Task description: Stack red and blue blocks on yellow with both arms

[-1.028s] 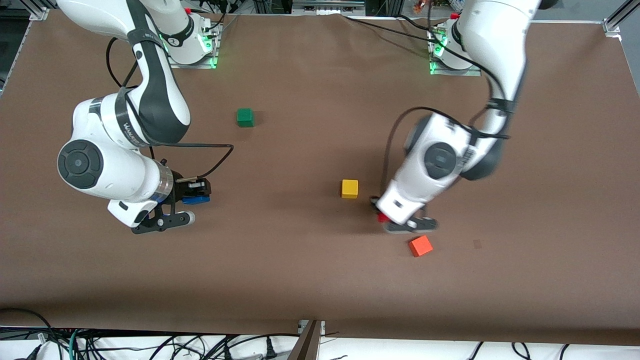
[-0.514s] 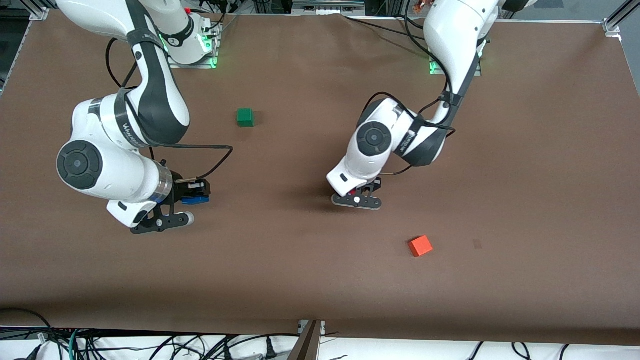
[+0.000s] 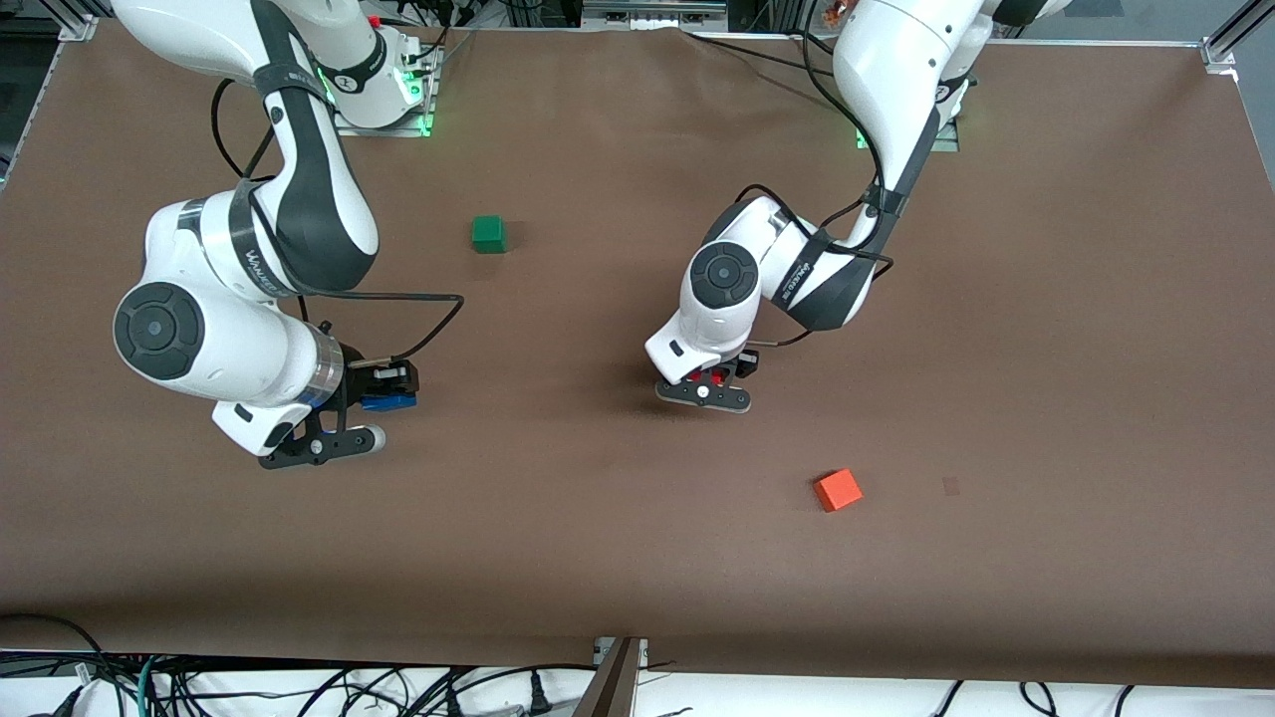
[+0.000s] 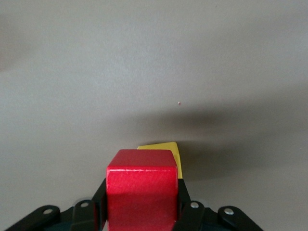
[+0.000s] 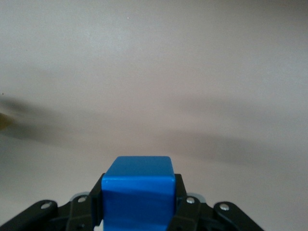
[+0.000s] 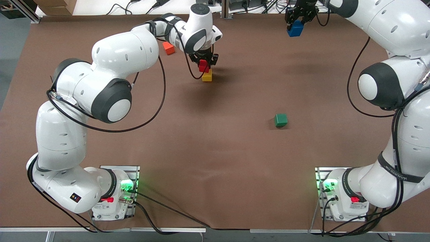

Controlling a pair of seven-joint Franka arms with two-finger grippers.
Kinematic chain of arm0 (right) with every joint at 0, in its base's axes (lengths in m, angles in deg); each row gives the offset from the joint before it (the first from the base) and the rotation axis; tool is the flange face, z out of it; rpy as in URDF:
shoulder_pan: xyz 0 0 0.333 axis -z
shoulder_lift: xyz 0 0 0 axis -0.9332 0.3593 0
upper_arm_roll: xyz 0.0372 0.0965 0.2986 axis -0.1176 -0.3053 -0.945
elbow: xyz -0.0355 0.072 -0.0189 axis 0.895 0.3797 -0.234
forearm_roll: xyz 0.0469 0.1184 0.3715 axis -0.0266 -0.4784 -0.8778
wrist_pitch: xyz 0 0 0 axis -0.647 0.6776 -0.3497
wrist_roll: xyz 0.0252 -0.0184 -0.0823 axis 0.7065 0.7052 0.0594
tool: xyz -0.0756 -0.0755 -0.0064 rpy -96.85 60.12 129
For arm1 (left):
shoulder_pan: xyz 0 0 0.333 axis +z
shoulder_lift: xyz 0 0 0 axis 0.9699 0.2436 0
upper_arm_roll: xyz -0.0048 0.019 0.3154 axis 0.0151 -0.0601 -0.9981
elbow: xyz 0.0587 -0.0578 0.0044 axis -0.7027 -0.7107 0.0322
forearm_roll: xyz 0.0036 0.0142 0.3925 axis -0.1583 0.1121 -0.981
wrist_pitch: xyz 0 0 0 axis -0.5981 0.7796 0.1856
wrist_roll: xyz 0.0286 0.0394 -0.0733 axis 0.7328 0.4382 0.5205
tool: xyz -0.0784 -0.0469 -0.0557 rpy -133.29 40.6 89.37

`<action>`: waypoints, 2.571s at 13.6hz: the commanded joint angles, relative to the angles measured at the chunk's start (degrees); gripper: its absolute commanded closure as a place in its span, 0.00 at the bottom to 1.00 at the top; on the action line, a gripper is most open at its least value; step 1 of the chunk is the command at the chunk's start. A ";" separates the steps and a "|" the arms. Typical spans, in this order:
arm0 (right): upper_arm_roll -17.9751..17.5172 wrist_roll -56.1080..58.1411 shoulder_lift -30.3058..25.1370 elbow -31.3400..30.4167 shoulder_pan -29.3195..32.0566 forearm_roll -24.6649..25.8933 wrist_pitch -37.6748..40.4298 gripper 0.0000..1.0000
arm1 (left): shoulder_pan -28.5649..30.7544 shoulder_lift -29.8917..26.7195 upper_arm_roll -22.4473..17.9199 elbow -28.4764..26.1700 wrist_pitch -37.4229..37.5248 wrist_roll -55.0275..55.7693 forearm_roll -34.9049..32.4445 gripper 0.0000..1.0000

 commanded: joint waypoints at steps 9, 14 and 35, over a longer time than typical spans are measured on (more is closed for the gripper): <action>-0.18 -0.75 0.63 1.52 0.39 0.04 0.52 0.69 | -1.79 -0.18 -0.94 -1.10 -0.15 2.47 -0.84 1.00; -0.18 -0.75 0.63 1.52 0.39 -0.05 0.52 0.69 | -1.97 0.00 -0.94 -1.10 -0.33 4.41 -0.84 0.94; -1.75 -9.69 0.63 1.87 -0.66 -0.31 0.25 0.69 | 3.20 -5.35 -1.38 2.84 6.60 4.23 -0.05 0.00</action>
